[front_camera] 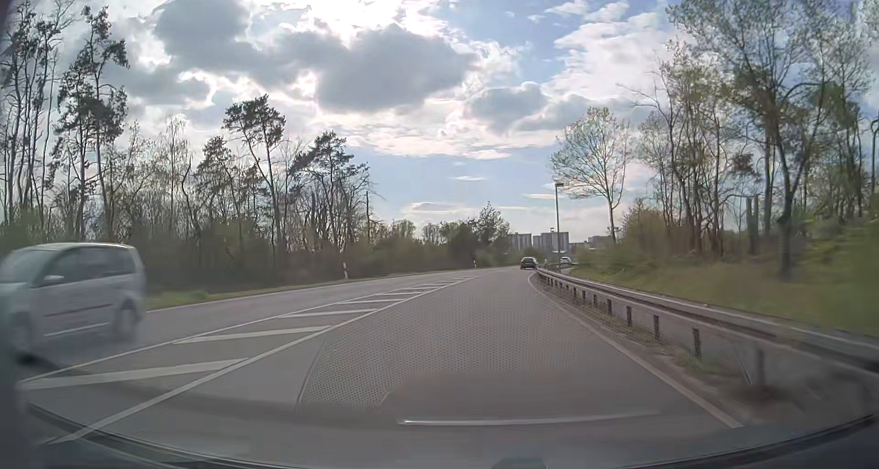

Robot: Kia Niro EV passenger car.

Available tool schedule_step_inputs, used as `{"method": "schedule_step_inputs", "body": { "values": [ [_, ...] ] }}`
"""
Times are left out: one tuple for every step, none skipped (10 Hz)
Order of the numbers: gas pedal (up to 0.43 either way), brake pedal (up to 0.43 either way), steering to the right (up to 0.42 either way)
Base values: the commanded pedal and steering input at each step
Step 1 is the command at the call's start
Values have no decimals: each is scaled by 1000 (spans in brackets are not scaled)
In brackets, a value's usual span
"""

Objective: Follow the waypoints while adhering to traffic rules and regulations

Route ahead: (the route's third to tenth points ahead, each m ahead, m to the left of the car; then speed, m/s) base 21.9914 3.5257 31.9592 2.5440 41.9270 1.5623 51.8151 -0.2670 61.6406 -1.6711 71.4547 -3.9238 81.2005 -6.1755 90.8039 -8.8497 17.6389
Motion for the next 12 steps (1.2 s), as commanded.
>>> {"method": "schedule_step_inputs", "body": {
  "values": [
    [118,0,8],
    [118,0,8],
    [118,0,8],
    [118,0,9],
    [118,0,10],
    [118,0,11],
    [118,0,11],
    [118,0,12],
    [118,0,12],
    [118,0,13],
    [110,0,13],
    [98,0,14]
  ]
}}
